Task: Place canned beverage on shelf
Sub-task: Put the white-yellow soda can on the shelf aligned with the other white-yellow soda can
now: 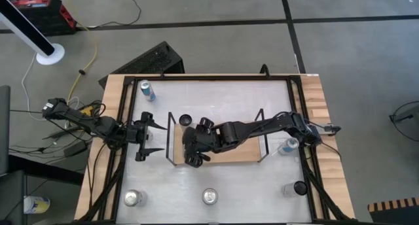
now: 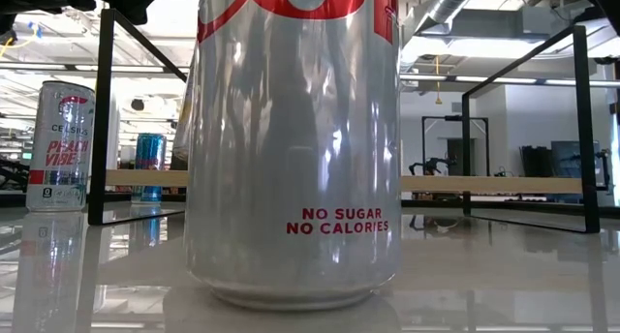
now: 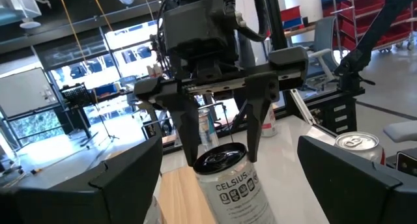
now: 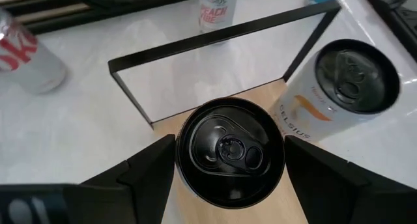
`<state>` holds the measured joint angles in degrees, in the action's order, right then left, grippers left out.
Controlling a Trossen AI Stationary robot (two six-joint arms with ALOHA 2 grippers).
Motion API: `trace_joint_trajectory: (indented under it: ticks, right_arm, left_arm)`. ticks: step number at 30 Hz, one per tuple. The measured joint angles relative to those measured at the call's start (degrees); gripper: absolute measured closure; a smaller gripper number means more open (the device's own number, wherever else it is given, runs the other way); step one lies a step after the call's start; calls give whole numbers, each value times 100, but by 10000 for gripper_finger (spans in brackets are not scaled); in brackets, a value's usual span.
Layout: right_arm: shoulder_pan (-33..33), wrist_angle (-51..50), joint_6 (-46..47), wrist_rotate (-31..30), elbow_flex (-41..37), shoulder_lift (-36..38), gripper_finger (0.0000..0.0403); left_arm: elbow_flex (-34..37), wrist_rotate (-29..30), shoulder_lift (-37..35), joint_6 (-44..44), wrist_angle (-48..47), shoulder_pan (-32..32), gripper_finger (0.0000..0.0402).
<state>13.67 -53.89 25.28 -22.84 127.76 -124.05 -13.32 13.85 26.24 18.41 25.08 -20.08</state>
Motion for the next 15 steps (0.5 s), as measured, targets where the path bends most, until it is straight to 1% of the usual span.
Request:
trace_joint_trajectory:
  ticks: [8,15]
  right_arm:
    - [25,105,460,-100,-93,2,107]
    - [16,212,490,-239,-255,2,107]
  left_arm:
    - [0,1,0,0,2,1,58]
    - [0,1,0,-2,4,1,58]
